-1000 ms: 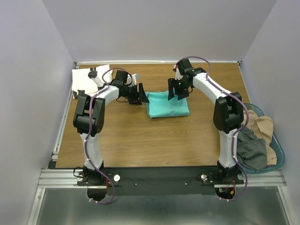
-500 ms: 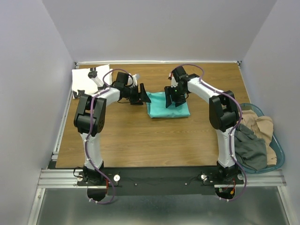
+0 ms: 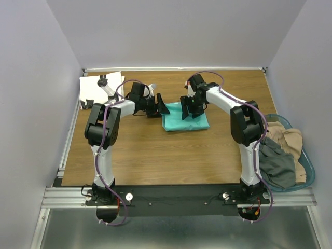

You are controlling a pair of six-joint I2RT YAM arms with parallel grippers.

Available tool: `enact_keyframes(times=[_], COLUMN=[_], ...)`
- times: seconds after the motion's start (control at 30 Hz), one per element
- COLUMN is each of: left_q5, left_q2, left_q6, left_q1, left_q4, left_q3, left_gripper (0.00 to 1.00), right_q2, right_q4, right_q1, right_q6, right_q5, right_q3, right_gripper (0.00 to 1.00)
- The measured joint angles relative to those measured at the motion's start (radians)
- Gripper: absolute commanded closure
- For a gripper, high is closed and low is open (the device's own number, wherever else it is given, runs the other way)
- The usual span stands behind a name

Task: Fold and stack the t-shirts
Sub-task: Neatly place the folded tshirt to the corner

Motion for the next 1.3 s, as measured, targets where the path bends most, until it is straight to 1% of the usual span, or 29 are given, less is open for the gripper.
enact_keyframes(times=[0.13, 0.2, 0.37, 0.4, 0.43, 0.5, 0.53, 0.6, 0.63, 0.7, 0.73, 1.07, 1.3], left_q5=[-0.002, -0.003, -0.016, -0.020, -0.024, -0.040, -0.041, -0.055, -0.062, -0.063, -0.066, -0.116, -0.121], left_q2=[0.000, 0.000, 0.000, 0.000, 0.000, 0.002, 0.005, 0.012, 0.014, 0.016, 0.016, 0.014, 0.017], left_q6=[-0.028, -0.039, -0.058, -0.059, -0.062, -0.063, -0.061, -0.059, -0.062, -0.060, -0.055, -0.006, 0.012], left_q1=[-0.007, -0.013, -0.024, -0.025, -0.027, -0.033, -0.035, -0.043, -0.046, -0.049, -0.050, -0.056, -0.053], left_q4=[0.028, 0.041, 0.047, 0.047, 0.046, 0.035, 0.031, 0.011, 0.003, -0.006, -0.014, -0.107, -0.142], left_q3=[-0.013, -0.022, -0.030, -0.032, -0.033, -0.034, -0.034, -0.034, -0.035, -0.034, -0.030, 0.028, 0.077], left_gripper=[0.24, 0.26, 0.35, 0.39, 0.49, 0.62, 0.75, 0.83, 0.91, 0.95, 0.99, 1.00, 1.00], right_q2=[0.000, 0.000, -0.002, -0.004, -0.005, -0.006, -0.006, -0.008, -0.008, -0.011, -0.014, -0.105, -0.159], right_q4=[0.003, 0.006, 0.016, 0.019, 0.020, 0.022, 0.023, 0.026, 0.027, 0.031, 0.033, 0.047, 0.054], right_q1=[0.005, 0.007, 0.010, 0.011, 0.011, 0.013, 0.014, 0.017, 0.018, 0.021, 0.022, 0.031, 0.032], right_q6=[0.000, 0.000, 0.000, 0.000, 0.000, 0.000, 0.000, 0.001, 0.001, 0.001, 0.002, 0.013, 0.020], right_q5=[0.000, 0.000, 0.000, 0.000, 0.001, 0.001, 0.001, 0.001, 0.001, 0.001, 0.001, 0.015, 0.039], right_q3=[-0.002, -0.004, -0.013, -0.015, -0.017, -0.018, -0.019, -0.021, -0.022, -0.026, -0.029, -0.146, -0.229], right_gripper=[0.29, 0.29, 0.29, 0.29, 0.29, 0.29, 0.29, 0.28, 0.26, 0.25, 0.24, 0.22, 0.21])
